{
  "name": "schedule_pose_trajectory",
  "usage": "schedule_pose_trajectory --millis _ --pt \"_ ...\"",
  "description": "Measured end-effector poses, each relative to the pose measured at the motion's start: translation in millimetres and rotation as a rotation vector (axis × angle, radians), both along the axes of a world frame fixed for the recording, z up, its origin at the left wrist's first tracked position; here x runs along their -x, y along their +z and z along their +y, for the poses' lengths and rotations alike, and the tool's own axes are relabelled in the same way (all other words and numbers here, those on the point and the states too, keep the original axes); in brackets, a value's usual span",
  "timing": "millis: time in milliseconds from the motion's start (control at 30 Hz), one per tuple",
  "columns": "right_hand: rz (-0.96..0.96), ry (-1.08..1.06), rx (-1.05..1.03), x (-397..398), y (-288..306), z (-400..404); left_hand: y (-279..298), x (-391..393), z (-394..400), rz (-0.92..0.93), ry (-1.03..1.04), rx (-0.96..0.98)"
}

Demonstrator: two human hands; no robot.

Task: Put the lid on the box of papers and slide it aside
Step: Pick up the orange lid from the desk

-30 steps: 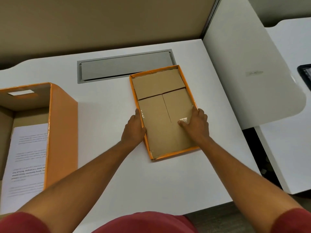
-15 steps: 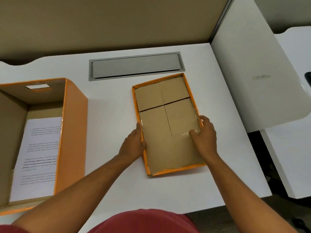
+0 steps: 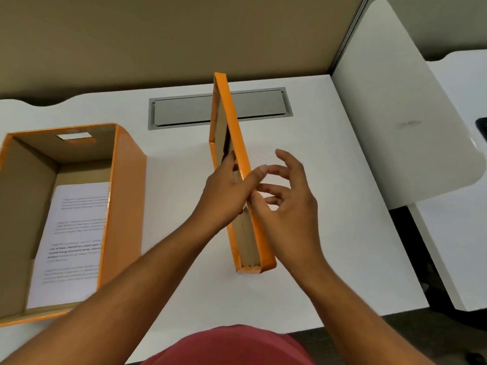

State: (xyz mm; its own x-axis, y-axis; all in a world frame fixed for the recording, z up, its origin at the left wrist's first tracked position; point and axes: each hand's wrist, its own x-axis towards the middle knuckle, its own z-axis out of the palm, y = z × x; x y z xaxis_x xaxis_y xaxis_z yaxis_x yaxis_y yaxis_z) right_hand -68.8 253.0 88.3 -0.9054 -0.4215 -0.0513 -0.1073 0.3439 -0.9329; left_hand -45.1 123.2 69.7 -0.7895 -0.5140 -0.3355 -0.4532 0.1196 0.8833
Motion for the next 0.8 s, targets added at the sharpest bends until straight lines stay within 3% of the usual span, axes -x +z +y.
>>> schedule_pose_trajectory --millis 167,300,433,533,700,800 --pt "-0.116 -0.073 0.057 12.2 -26.0 -3.6 0.9 -5.9 -3.2 -0.017 0.071 0.050" --pt "-0.297 -0.045 -0.103 22.4 -82.1 -1.5 1.3 -12.3 -11.3 0.042 0.120 0.072" --pt "-0.577 -0.009 -0.242 22.1 -127.3 7.3 6.9 -26.8 -28.3 0.052 0.171 -0.147" --pt "-0.675 -0.038 -0.173 24.6 -133.2 13.3 1.4 -41.8 -40.9 0.012 0.186 -0.332" --pt "-0.695 -0.078 -0.130 20.9 -133.1 17.3 -21.9 -59.5 -44.5 0.004 0.195 -0.239" --pt "-0.647 -0.117 -0.124 17.3 -131.1 15.0 -35.0 -67.4 -46.4 -0.009 0.204 -0.045"
